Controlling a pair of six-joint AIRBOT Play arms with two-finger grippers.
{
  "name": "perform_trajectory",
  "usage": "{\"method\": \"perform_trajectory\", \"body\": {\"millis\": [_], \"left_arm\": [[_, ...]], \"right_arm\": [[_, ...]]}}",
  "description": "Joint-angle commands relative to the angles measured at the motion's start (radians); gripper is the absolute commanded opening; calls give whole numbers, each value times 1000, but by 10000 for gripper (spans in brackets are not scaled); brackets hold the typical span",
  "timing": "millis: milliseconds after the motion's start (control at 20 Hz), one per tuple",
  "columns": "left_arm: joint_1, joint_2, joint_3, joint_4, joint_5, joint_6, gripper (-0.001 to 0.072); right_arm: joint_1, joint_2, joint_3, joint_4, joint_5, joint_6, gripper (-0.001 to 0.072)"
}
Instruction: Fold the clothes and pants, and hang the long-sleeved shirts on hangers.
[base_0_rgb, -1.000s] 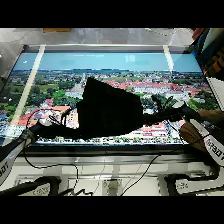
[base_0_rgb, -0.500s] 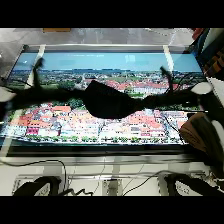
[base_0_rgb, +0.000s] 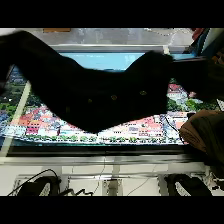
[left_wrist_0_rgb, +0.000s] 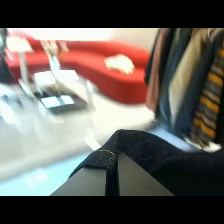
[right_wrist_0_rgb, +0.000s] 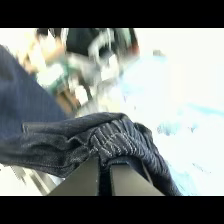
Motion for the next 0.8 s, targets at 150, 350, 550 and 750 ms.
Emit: {"method": "perform_trajectory", "body": {"millis": [150, 350, 550, 750], "left_arm": [[0, -43, -19, 96, -22, -31, 23], [-11, -328, -60, 97, -149, -33, 23], [-77, -673, -69, 96, -164, -34, 23], [-207, -863, -69, 96, -146, -57, 23]], "right_arm": [[3, -10, -117, -6, -52, 182, 38], [3, -134, -288, -57, -154, 181, 39], [3, -319, -385, -217, -322, 182, 39], [-1, -513, -396, -281, -368, 182, 39]]}}
